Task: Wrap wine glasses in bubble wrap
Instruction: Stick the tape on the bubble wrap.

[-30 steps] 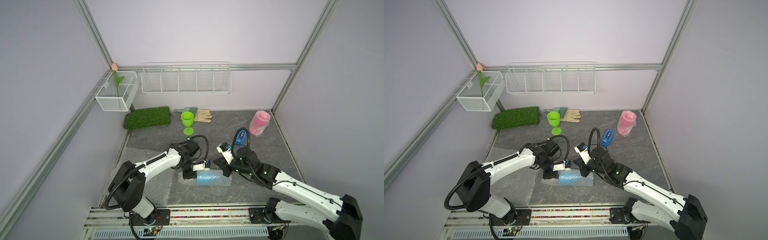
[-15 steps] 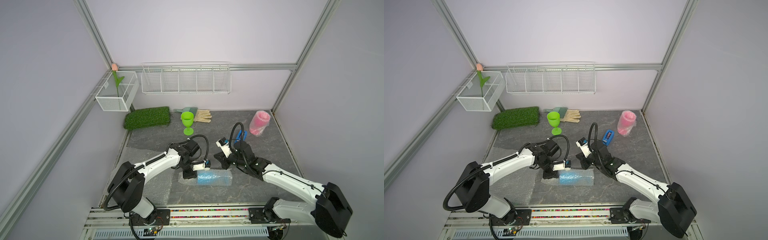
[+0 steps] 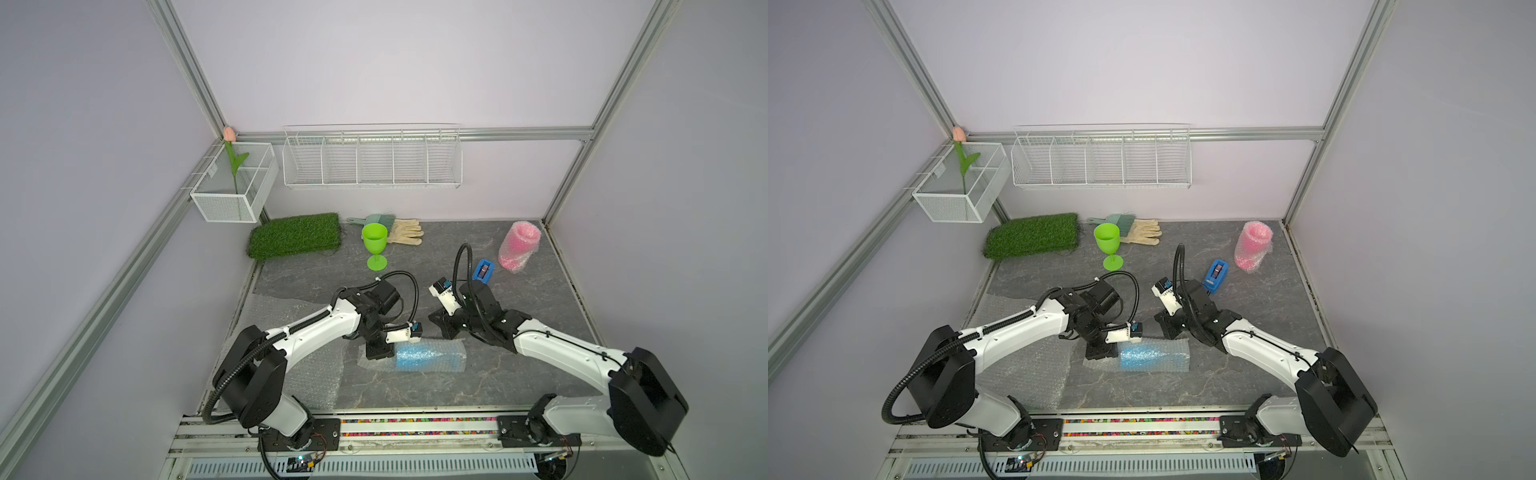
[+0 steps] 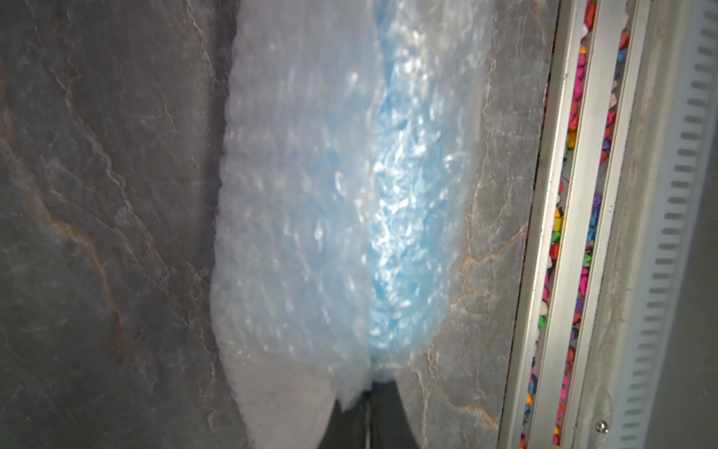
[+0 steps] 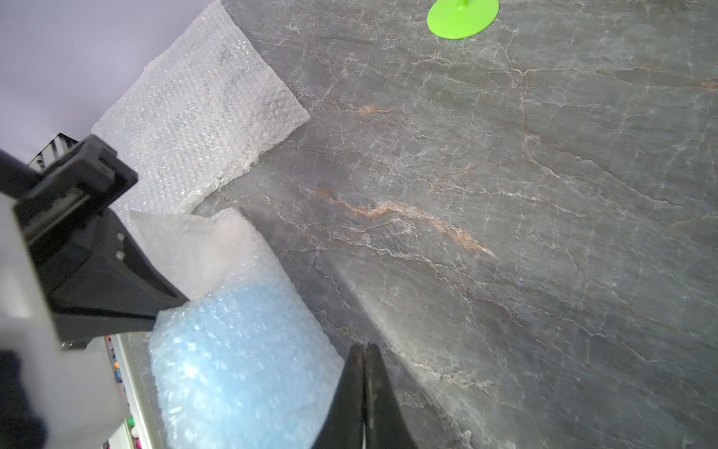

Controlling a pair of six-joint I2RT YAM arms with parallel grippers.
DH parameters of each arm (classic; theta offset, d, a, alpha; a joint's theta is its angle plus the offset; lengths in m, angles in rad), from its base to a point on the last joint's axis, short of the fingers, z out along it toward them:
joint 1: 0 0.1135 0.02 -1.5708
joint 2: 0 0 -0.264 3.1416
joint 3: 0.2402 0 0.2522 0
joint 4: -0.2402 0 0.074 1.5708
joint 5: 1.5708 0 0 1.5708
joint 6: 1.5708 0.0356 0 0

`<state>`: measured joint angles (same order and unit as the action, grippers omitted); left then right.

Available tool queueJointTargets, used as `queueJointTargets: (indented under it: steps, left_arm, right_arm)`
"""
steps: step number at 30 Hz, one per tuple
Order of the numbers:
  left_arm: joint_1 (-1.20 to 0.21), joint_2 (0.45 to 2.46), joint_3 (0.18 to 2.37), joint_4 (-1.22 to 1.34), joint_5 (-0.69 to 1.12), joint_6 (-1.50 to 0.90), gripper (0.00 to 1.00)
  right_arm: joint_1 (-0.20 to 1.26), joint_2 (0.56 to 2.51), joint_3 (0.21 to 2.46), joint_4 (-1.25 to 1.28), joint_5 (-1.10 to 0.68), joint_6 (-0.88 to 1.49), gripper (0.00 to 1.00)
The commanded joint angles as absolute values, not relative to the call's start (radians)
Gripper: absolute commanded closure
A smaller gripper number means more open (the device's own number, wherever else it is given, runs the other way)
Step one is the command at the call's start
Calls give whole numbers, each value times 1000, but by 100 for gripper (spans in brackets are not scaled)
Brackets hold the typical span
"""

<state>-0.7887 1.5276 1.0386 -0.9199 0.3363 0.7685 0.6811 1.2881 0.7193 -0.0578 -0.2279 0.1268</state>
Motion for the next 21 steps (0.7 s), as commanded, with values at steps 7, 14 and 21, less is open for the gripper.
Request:
queueJointTargets:
  steps: [7, 14, 21]
  left_arm:
    - [-796, 1519, 1035, -929, 331, 790, 100]
    - [-796, 1526, 1040, -929, 334, 792, 100]
    - [-796, 1523, 1043, -927, 340, 792, 100]
  right_arm:
    - [691, 980, 681, -66, -463, 72, 93]
    - [787, 795, 664, -123, -647, -16, 93]
    - [846, 714, 656, -185, -686, -63, 93]
